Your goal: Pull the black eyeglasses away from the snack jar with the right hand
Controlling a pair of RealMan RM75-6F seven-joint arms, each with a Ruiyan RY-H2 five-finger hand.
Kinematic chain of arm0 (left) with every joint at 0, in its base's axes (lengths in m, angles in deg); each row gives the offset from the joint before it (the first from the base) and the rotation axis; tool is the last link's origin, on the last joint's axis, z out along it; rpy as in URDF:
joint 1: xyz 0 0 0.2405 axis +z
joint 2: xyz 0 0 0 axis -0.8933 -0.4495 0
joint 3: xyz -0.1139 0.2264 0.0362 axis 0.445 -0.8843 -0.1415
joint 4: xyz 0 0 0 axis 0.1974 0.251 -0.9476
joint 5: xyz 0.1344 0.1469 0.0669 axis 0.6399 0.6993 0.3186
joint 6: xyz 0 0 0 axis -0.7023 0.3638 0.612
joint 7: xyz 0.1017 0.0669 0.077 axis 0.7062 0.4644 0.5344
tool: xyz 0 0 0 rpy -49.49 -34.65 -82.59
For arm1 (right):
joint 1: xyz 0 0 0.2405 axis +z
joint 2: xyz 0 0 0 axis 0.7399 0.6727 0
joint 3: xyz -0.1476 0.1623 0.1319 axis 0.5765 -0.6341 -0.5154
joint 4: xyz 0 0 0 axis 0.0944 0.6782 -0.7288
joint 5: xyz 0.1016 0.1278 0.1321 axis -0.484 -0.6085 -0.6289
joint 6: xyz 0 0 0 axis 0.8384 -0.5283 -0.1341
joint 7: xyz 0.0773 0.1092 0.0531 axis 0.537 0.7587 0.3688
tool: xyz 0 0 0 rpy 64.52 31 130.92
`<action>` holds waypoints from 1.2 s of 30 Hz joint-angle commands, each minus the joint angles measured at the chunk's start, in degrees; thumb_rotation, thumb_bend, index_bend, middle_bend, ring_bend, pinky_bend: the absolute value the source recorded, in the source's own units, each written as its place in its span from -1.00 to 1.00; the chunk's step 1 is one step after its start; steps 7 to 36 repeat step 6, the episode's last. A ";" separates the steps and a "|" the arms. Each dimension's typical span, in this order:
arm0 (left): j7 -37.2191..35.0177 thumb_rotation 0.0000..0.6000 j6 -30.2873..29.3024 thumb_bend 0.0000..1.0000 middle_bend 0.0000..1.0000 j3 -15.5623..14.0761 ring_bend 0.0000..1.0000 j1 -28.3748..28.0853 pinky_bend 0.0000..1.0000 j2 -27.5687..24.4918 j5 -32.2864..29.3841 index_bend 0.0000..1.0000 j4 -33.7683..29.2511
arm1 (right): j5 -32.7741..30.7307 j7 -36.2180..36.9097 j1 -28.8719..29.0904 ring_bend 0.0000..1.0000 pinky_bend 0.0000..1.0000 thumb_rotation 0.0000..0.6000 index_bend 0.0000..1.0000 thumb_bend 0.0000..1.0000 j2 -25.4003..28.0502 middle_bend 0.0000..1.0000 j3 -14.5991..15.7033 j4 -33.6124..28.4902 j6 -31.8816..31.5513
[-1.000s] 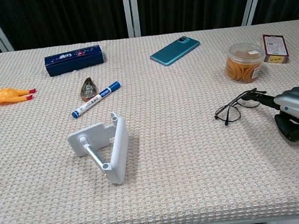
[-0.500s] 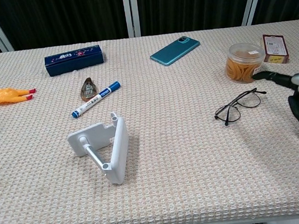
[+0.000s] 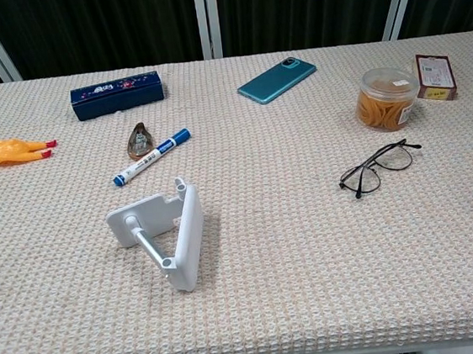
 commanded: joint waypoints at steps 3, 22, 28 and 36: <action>2.85 0.57 -2.00 -1.00 -0.68 -1.41 -0.74 2.06 -0.54 0.30 1.20 -0.67 0.42 | -2.88 -1.57 -4.15 -1.00 -1.00 0.27 -1.00 -0.53 3.32 -1.00 0.46 -1.23 -1.26; 3.60 0.56 -2.71 -1.00 -0.68 -1.75 -0.74 2.69 -0.54 -0.09 1.78 -0.67 0.12 | -2.15 -1.36 -4.44 -1.00 -1.00 0.27 -1.00 -0.46 2.69 -1.00 0.06 -0.02 -1.23; 3.60 0.56 -2.71 -1.00 -0.68 -1.75 -0.74 2.69 -0.54 -0.09 1.78 -0.67 0.12 | -2.15 -1.36 -4.44 -1.00 -1.00 0.27 -1.00 -0.46 2.69 -1.00 0.06 -0.02 -1.23; 3.60 0.56 -2.71 -1.00 -0.68 -1.75 -0.74 2.69 -0.54 -0.09 1.78 -0.67 0.12 | -2.15 -1.36 -4.44 -1.00 -1.00 0.27 -1.00 -0.46 2.69 -1.00 0.06 -0.02 -1.23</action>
